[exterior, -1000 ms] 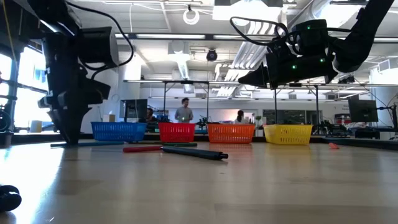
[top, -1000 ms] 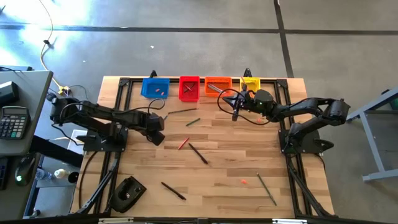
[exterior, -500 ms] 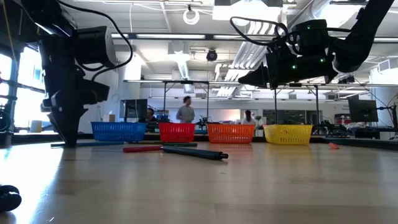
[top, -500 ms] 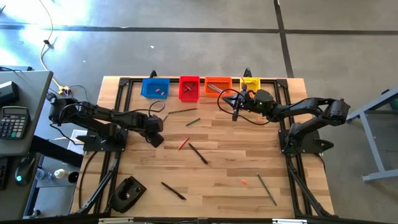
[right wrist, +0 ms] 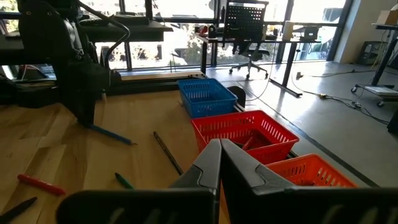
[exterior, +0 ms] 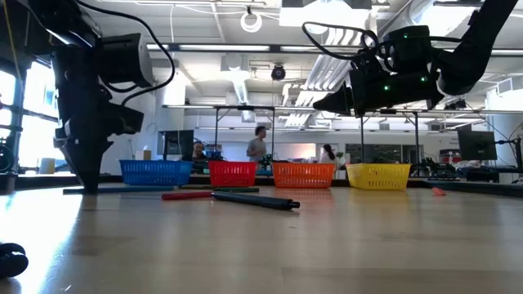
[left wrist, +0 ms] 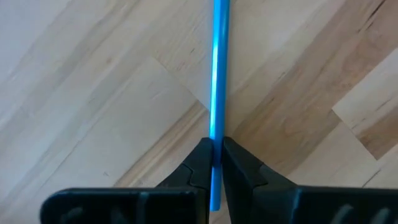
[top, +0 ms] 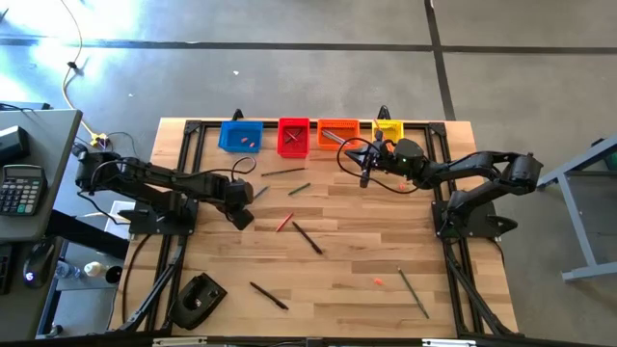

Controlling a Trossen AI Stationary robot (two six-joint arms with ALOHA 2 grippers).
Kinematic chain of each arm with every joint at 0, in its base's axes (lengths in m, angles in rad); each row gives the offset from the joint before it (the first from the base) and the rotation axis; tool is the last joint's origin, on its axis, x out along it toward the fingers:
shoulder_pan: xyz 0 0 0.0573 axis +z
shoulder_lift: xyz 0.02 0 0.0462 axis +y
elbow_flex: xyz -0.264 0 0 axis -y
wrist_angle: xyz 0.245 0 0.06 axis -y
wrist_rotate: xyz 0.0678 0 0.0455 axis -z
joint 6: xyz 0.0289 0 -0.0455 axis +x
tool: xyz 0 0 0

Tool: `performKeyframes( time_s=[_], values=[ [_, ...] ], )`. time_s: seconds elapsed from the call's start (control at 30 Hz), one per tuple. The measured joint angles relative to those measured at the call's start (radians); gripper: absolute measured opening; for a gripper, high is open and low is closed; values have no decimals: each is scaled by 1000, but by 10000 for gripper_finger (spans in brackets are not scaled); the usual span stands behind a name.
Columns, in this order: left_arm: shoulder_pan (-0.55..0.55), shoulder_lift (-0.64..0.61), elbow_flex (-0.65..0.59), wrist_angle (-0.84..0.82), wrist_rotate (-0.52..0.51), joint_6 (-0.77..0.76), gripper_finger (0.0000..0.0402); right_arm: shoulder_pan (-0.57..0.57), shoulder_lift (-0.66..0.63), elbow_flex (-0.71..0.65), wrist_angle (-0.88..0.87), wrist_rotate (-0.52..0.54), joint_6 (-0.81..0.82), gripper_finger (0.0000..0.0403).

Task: Sort crayons/erasers/pens/pencils in bins
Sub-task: Put the blue colored pencil into the yellow bin

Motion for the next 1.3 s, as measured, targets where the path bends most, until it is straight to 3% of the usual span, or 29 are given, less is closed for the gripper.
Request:
performKeyframes(
  time_s=[0.27, 0.53, 1.03, 1.3],
  values=[
    [-3, -60, -8, -4, 69, -16, 12, 0, 0, 0, 0, 0, 0, 0],
    [-5, -126, -6, 58, 48, -25, 12, 0, 0, 0, 0, 0, 0, 0],
    [-3, -128, -4, 382, 17, -11, 12, 0, 0, 0, -3, 0, 7, 0],
    [-3, -82, -3, 596, -58, 27, 12, 0, 0, 0, 6, 0, 69, 0]
  ],
)
